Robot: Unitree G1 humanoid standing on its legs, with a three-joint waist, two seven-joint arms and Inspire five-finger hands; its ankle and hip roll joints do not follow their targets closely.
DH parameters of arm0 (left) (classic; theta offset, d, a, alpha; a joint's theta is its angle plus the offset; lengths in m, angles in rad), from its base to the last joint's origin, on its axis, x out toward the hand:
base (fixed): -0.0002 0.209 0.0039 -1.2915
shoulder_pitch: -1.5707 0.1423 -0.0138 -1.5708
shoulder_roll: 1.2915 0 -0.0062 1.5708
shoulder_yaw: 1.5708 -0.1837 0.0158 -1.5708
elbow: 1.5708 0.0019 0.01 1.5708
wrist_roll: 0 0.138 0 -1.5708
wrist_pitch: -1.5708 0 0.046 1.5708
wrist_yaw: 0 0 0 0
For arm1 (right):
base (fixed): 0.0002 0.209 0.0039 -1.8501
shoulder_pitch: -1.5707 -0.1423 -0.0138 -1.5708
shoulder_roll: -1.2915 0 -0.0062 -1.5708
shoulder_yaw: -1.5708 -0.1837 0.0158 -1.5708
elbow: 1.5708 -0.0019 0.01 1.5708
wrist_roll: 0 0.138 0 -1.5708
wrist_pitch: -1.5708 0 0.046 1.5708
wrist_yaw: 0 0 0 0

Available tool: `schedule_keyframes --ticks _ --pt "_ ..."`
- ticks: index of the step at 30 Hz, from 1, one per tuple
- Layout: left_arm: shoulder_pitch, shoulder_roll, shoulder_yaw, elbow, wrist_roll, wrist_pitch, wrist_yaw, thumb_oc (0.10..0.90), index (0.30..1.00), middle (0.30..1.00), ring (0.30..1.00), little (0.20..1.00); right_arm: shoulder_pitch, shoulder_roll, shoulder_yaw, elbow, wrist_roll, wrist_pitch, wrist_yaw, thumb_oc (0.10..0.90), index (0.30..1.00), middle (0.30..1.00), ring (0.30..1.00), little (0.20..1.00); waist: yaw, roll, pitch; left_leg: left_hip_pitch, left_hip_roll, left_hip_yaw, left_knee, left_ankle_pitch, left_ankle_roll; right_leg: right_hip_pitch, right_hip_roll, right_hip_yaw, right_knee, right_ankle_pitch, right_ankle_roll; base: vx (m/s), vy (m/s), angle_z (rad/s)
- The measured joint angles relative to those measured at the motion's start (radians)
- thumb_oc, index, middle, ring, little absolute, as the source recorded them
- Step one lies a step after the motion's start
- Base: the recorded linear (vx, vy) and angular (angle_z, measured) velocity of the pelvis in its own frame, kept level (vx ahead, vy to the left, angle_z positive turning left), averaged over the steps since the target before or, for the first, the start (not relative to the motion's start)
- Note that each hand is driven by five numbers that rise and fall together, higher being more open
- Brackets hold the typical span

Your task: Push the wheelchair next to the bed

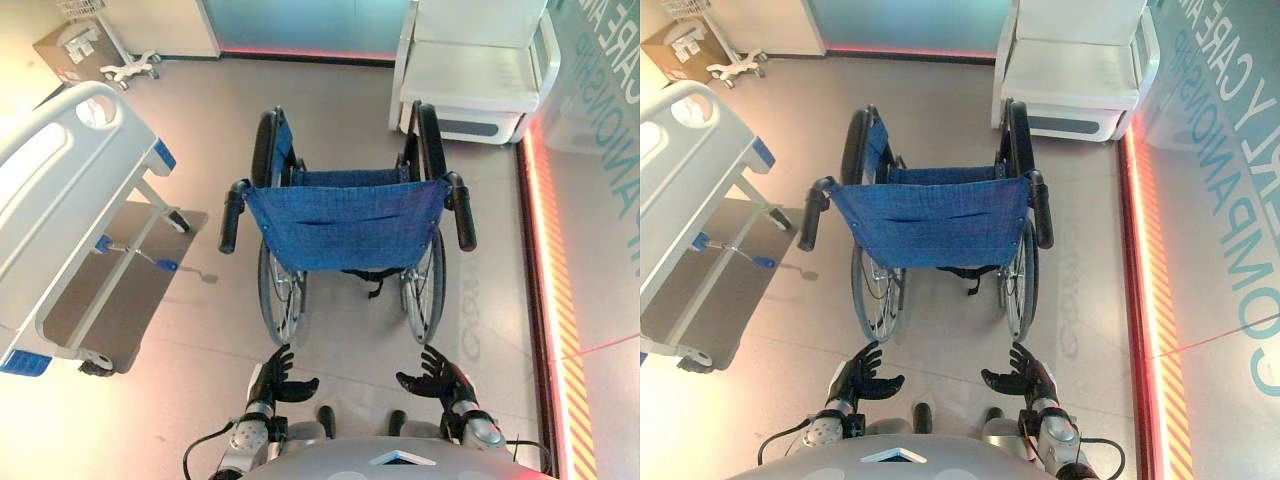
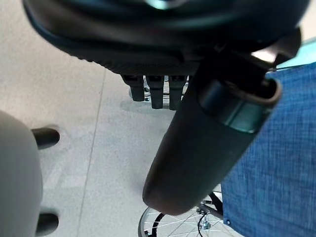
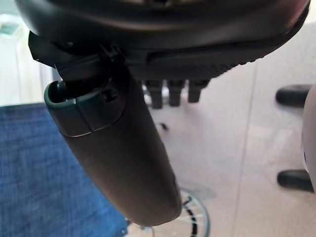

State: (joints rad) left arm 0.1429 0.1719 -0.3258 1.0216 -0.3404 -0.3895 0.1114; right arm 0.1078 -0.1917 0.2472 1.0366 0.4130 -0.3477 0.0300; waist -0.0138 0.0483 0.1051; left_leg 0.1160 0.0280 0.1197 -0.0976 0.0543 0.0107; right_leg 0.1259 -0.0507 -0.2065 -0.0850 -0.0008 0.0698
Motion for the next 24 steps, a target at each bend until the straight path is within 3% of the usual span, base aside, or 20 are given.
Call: schedule_keyframes --ticks 20,24 --pt "0.008 -0.002 0.009 -0.001 -0.049 -0.001 0.034 0.800 0.900 0.900 0.900 0.900 0.003 0.006 0.000 0.018 0.042 -0.024 0.003 0.800 0.900 0.900 0.900 0.900 0.001 -0.001 -0.009 0.000 0.000 -0.006 0.000 0.001 0.000 0.006 -0.002 -0.019 0.000 0.000 0.000 0.00 0.000 0.00" --pt "0.020 -0.002 0.027 -0.062 -0.062 -0.002 0.047 0.800 0.900 0.900 0.900 0.900 0.015 -0.004 -0.005 -0.030 0.138 -0.002 0.015 0.800 0.900 0.900 0.900 0.900 0.002 -0.001 -0.009 -0.002 0.000 -0.007 0.000 0.001 0.000 0.005 -0.002 -0.019 0.000 0.000 0.000 0.00 0.000 0.00"
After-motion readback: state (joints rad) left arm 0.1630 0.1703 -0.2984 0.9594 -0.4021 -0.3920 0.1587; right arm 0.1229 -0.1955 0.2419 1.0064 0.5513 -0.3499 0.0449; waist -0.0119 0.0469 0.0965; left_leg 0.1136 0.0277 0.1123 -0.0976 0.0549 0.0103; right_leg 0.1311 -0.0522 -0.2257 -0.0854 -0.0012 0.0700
